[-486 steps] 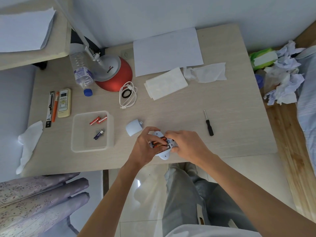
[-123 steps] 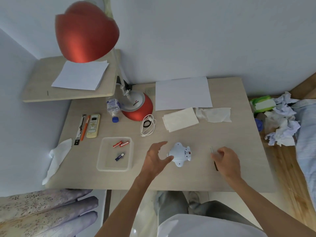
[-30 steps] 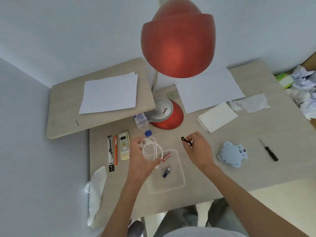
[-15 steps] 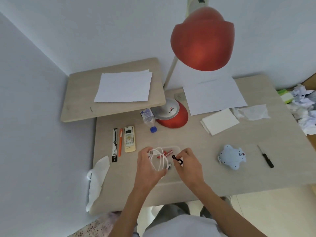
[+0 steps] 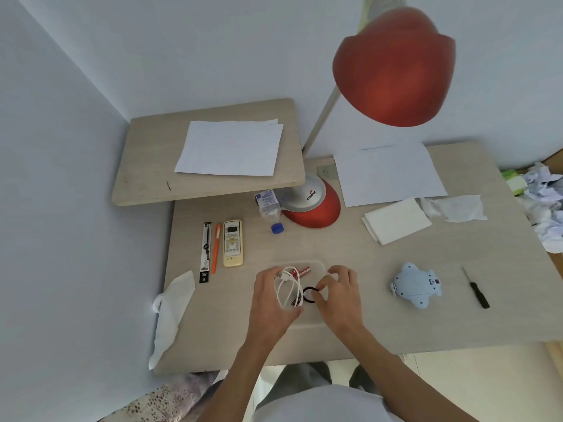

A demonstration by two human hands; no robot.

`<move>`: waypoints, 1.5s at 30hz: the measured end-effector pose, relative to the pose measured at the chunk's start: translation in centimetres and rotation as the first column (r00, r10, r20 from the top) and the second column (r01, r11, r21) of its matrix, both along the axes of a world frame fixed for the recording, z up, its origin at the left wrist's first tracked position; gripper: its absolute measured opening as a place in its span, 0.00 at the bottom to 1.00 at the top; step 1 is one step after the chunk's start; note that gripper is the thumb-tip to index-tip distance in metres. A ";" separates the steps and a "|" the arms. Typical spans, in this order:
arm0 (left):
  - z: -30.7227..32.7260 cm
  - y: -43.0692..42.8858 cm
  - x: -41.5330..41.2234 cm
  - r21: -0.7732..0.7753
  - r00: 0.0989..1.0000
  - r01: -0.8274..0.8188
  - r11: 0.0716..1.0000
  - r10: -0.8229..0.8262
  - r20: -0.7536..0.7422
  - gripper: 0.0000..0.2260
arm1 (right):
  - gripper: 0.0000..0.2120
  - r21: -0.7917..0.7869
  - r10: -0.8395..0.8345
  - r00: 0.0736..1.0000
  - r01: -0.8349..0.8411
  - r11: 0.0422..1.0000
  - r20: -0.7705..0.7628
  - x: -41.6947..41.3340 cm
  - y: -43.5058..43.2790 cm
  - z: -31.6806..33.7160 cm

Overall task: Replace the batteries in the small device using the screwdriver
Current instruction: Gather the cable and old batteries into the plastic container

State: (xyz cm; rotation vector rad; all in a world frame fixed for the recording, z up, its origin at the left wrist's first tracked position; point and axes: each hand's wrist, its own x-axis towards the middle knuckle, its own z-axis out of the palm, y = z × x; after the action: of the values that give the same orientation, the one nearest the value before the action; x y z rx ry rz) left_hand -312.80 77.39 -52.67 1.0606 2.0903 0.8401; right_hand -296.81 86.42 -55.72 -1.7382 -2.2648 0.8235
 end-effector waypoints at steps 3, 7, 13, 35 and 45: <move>-0.7 0.1 0.2 -0.054 0.995 0.055 0.997 -0.059 -0.081 0.42 | 0.09 -0.014 0.020 1.000 -0.020 1.000 0.019 0.3 0.0 -0.2; -0.9 0.4 0.5 -0.091 0.986 0.083 0.992 -0.095 -0.134 0.41 | 0.09 -0.018 0.045 0.998 -0.044 0.999 0.040 0.5 0.1 -0.3; 1.6 0.3 0.0 -0.028 0.985 0.039 0.999 -0.043 -0.170 0.39 | 0.10 -0.003 0.011 0.998 -0.011 1.000 -0.066 1.5 0.5 0.9; 0.2 0.7 -1.0 -0.176 0.988 -0.042 0.984 0.015 -0.155 0.41 | 0.13 0.066 -0.451 0.891 0.454 0.889 -0.058 24.4 5.3 2.6; -3.1 -0.1 -0.6 -0.253 0.995 -0.062 0.965 0.039 -0.093 0.42 | 0.24 0.092 -0.363 0.887 0.351 0.932 0.286 29.6 11.1 -2.6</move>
State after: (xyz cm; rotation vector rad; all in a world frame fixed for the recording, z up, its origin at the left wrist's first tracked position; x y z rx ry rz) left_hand -313.37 77.26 -55.79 0.9224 2.2351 0.5362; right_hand -267.26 97.50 -58.31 -2.2991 -1.9993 0.4634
